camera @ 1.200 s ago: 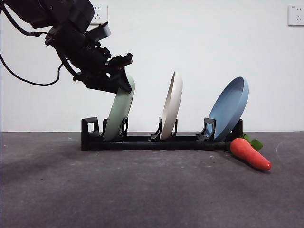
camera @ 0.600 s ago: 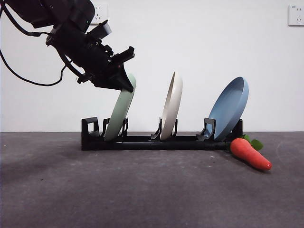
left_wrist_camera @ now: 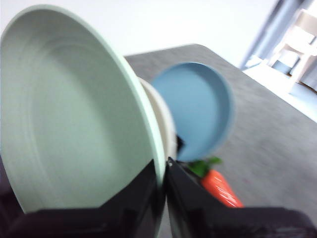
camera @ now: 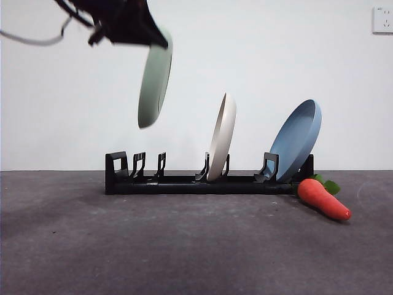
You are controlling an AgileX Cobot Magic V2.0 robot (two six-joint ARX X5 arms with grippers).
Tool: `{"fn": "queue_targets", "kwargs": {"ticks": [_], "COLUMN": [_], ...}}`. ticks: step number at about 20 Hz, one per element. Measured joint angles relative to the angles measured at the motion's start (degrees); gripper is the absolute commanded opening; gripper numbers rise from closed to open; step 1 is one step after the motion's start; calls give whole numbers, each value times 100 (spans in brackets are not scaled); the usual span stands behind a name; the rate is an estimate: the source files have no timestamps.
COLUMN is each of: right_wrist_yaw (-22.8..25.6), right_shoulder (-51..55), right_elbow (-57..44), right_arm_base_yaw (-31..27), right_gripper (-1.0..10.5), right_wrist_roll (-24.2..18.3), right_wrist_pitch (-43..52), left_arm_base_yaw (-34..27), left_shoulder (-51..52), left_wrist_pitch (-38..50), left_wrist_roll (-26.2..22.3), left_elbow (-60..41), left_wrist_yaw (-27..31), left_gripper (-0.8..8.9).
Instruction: Take the green plate from the plate rack,put the plate on the table,take the carrot from the table,put the carrot in the plate
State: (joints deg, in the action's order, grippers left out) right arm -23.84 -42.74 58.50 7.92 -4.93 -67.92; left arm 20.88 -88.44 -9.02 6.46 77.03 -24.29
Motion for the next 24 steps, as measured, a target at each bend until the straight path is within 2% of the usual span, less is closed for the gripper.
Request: {"fn": "queue_targets", "kwargs": {"ticks": [2,4,7,9,11,15,24], "right_wrist_yaw": [2,2,2,2,2,2,0], "right_shoulder": [-2,-11,-15,-15,-15,-15,-15], "right_elbow": [0,0,0,0,0,0,0], "right_arm_base_yaw": [-2,-2,0,0,-2,-2,-2], "right_gripper": [689,689,689,689,689,689,689], "right_wrist_roll": [0,0,0,0,7,20,63], "right_wrist_pitch": [0,0,0,0,0,0,0], "left_arm_base_yaw": [225,610,1434,2033,2527,3163,3460], "left_shoulder": [564,1108,1574,1574,1425,876,-988], "left_wrist_pitch": [-741,-1510,-2531,-3023,-3388,-3532,-3045], "left_wrist_roll": [-245,-660,-1355,-1746,-2024,-2299,-2406], "left_elbow": [0,0,15,24,22,22,-205], "left_wrist_yaw": [-13,398,1582,2446,3034,3698,4033], "left_gripper": [-8,-8,-7,-6,-6,-6,-6]}}
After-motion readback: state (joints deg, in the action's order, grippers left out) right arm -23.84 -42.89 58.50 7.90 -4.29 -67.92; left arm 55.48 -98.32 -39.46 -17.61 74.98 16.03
